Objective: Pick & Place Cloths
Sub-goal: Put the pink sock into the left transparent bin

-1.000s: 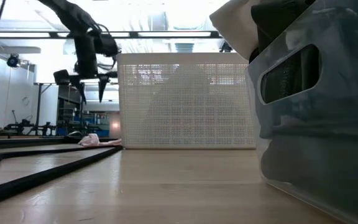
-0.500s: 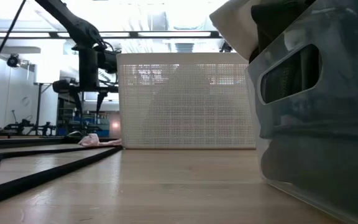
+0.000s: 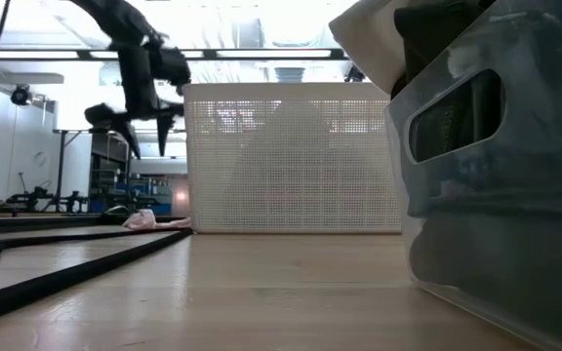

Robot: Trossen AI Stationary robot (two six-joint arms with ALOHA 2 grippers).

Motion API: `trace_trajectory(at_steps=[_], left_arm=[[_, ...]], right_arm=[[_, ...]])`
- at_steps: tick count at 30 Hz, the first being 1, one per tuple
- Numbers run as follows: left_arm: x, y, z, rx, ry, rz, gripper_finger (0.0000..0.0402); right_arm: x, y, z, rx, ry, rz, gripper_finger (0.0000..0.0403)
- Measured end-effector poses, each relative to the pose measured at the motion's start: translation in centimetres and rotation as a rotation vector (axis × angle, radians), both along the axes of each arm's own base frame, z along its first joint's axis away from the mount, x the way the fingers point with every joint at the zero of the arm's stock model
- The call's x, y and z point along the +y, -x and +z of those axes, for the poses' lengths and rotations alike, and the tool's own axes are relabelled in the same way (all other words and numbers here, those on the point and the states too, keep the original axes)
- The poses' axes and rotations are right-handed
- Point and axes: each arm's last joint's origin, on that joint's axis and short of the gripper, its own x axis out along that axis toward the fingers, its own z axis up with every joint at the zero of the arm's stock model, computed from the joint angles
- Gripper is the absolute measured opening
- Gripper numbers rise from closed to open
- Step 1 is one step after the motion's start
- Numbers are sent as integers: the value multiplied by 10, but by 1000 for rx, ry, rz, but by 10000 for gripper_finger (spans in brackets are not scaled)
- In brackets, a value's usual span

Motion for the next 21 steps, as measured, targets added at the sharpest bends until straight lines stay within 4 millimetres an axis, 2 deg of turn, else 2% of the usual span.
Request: trace_trajectory(at_steps=[5,11,14,21], left_arm=[[-36,-11,14,158,-90,-294,206],[-73,-35,11,319,-132,-535,206],[-83,-47,1,373,-166,-501,206],[-80,-53,-34,309,-70,-151,206]], right_arm=[[0,0,0,7,41,30,8],[0,0,0,12,65,48,8],[0,0,0,14,70,56,8],[1,0,0,19,50,86,8]])
